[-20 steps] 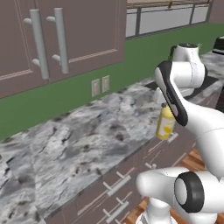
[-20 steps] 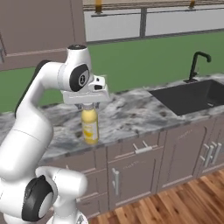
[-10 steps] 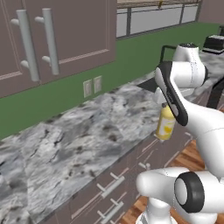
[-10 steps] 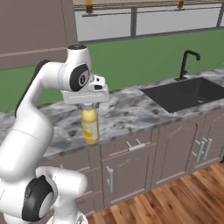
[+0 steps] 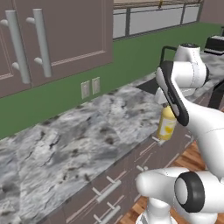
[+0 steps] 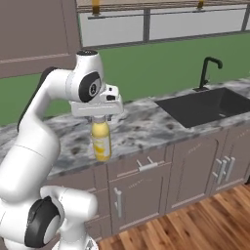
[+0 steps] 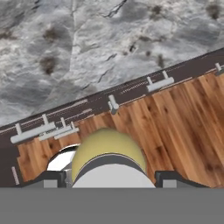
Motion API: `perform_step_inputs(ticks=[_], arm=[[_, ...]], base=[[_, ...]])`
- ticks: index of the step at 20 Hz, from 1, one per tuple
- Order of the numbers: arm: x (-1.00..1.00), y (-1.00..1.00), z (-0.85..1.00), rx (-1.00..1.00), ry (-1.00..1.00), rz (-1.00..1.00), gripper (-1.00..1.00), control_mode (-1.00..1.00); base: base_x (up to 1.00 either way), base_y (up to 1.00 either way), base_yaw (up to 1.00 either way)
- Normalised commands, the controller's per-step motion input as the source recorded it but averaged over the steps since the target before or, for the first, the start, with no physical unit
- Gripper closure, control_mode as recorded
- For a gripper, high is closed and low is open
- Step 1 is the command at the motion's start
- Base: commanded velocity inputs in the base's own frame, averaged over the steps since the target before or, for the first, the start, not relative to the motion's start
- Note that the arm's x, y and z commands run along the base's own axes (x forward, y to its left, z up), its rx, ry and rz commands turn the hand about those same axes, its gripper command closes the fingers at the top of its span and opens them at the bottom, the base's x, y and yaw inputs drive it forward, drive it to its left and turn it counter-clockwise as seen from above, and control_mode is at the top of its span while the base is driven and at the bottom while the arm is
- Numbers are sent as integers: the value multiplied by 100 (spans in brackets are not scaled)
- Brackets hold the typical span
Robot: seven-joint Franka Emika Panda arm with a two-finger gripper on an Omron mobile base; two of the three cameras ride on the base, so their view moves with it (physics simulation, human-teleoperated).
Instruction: There is a wine glass and glass cup on the dining counter. Place the wine bottle next to the wine glass and the juice bottle next to the glass cup.
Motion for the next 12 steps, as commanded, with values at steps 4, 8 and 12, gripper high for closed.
perform_step_inputs(ticks=[4, 8, 12], arm=[[0, 0, 0, 0, 0, 0, 100, 100], [0, 0, 0, 0, 0, 0, 100, 100], [0, 0, 0, 0, 0, 0, 100, 100]], base=[[56, -32, 0], [65, -73, 0], [61, -76, 0]])
